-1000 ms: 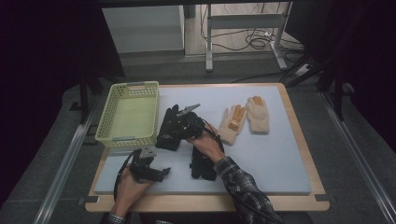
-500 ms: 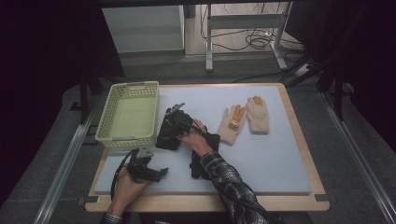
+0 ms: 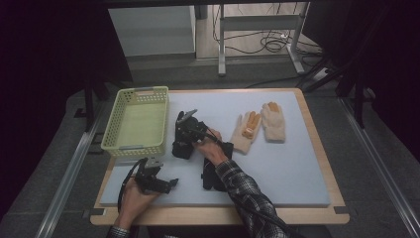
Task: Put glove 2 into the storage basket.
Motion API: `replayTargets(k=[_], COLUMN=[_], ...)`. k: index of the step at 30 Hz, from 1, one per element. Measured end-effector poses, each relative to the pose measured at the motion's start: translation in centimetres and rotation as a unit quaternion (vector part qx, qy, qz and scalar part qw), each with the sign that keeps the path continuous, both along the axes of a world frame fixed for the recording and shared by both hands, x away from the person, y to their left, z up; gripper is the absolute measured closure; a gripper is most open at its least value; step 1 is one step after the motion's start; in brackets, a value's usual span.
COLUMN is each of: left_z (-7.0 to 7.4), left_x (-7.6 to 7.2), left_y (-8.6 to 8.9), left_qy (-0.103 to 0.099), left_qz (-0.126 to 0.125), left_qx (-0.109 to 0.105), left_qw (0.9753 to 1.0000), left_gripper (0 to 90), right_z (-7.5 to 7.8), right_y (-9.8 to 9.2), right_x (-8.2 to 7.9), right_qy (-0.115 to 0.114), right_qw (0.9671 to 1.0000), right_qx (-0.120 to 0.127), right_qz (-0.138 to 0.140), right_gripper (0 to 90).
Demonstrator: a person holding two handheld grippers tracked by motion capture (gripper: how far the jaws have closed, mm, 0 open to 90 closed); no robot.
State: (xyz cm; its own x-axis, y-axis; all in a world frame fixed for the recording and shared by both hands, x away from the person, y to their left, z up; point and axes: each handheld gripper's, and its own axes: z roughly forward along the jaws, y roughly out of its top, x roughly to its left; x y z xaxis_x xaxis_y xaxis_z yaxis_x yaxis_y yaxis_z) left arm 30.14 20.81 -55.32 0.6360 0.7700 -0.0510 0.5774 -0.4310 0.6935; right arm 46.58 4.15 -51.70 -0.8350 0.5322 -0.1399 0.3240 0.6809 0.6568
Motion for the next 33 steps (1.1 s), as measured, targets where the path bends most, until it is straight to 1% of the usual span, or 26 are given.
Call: replayTargets(k=[4, 7, 10, 11, 14, 17, 19, 22, 26, 28, 31, 33], left_z=[0.0, 0.0, 0.0, 0.0, 0.0, 0.0, 0.0, 0.0, 0.0, 0.0, 0.0, 0.0], left_x=[0.0, 0.0, 0.0, 0.0, 0.0, 0.0, 0.0, 0.0, 0.0, 0.0, 0.0, 0.0], left_y=[0.0, 0.0, 0.0, 0.0, 0.0, 0.0, 0.0, 0.0, 0.0, -0.1, 0.0, 0.0], left_qy=[0.0, 0.0, -0.001, -0.001, -0.001, -0.002, -0.002, -0.002, -0.002, -0.002, -0.001, -0.001], left_qz=[0.0, 0.0, 0.0, 0.0, 0.0, -0.001, 0.0, 0.002, 0.002, 0.002, 0.002, 0.002], left_qx=[0.002, 0.002, 0.002, 0.002, 0.002, 0.002, 0.002, 0.0, 0.0, 0.0, 0.0, 0.0], left_qw=[1.0, 1.0, 1.0, 1.0, 1.0, 1.0, 1.0, 1.0, 1.0, 1.0, 1.0, 1.0], left_gripper=[2.1, 2.1, 2.2, 2.2, 2.2, 2.2, 2.2, 2.3, 2.3, 2.3, 2.3, 2.3], right_z=[1.8, 3.2, 4.4, 4.9, 6.1, 7.0, 7.5, 8.0, 8.3, 8.1, 7.3, 6.6], right_y=[-1.2, -2.0, -2.8, -3.2, -4.3, -5.6, -6.5, -7.9, -10.0, -10.8, -12.0, -12.4], right_x=[-0.6, -1.3, -2.4, -2.8, -4.1, -5.4, -6.3, -7.5, -9.0, -9.4, -9.9, -10.1], right_qy=[0.013, 0.016, 0.009, 0.008, 0.008, 0.004, 0.004, 0.003, -0.009, -0.008, -0.009, -0.001], right_qw=[0.9996, 0.999, 0.9987, 0.9984, 0.9978, 0.9975, 0.9975, 0.9978, 0.9986, 0.9989, 0.9995, 0.9995], right_qx=[0.023, 0.039, 0.043, 0.048, 0.055, 0.054, 0.055, 0.054, 0.042, 0.041, 0.031, 0.031], right_qz=[0.007, 0.016, 0.025, 0.031, 0.038, 0.045, 0.043, 0.04, 0.029, 0.022, 0.007, 0.004], right_gripper=[78.2, 78.1, 78.1, 78.0, 78.0, 77.9, 77.8, 77.7, 77.6, 77.4, 77.2, 77.1])
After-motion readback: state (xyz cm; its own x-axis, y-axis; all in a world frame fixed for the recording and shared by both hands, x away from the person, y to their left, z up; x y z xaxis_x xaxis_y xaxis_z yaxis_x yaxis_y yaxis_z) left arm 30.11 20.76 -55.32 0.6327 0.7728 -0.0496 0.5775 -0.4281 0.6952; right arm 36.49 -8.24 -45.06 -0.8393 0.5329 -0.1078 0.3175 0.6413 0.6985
